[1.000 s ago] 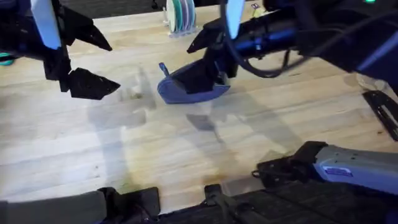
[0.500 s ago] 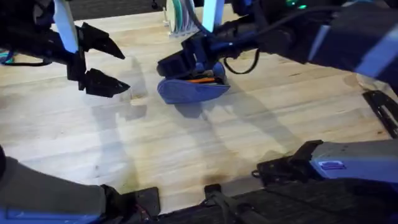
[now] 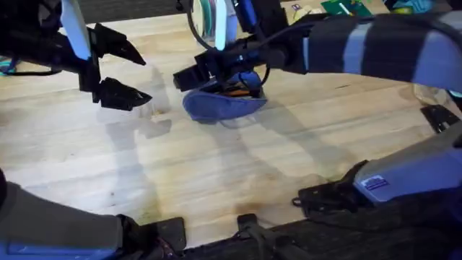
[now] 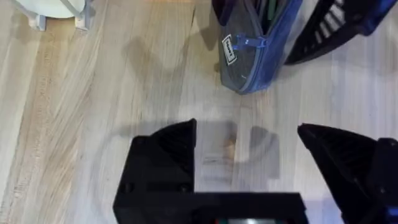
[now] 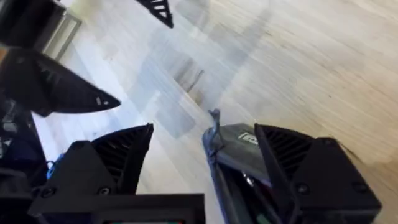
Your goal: Unzip the bag, pick up the pens from the table one at a time and place them inside, then zip the bag closed.
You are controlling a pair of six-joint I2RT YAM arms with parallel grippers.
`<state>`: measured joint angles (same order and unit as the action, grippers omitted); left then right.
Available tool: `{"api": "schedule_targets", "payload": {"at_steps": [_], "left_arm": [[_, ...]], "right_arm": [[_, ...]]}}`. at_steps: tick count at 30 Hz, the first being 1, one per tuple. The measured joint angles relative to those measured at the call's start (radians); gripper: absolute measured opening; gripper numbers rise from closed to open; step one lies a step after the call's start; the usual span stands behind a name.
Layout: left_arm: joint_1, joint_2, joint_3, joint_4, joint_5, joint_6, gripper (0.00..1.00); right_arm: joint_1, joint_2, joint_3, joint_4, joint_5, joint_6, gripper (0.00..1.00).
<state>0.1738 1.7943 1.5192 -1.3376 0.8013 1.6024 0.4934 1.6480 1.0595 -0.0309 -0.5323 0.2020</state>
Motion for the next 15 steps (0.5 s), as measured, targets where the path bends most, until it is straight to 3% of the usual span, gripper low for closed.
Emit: {"api": "schedule_targets", "payload": {"at_steps": [10,13,15], "left_arm": [[0.000,0.000,0.000,0.000,0.000,0.000,0.993],[0.000,0.000,0.000,0.000,0.000,0.000,0.993],[0.000,0.000,0.000,0.000,0.000,0.000,0.993]], "right_arm": [[0.000,0.080,0.000,0.043,0.000,0.049,0.968],[0.000,0.080,0.000,0.049,0.000,0.056,0.828],[0.000,0.080,0.000,0.049,0.000,0.058,0.641]]}}
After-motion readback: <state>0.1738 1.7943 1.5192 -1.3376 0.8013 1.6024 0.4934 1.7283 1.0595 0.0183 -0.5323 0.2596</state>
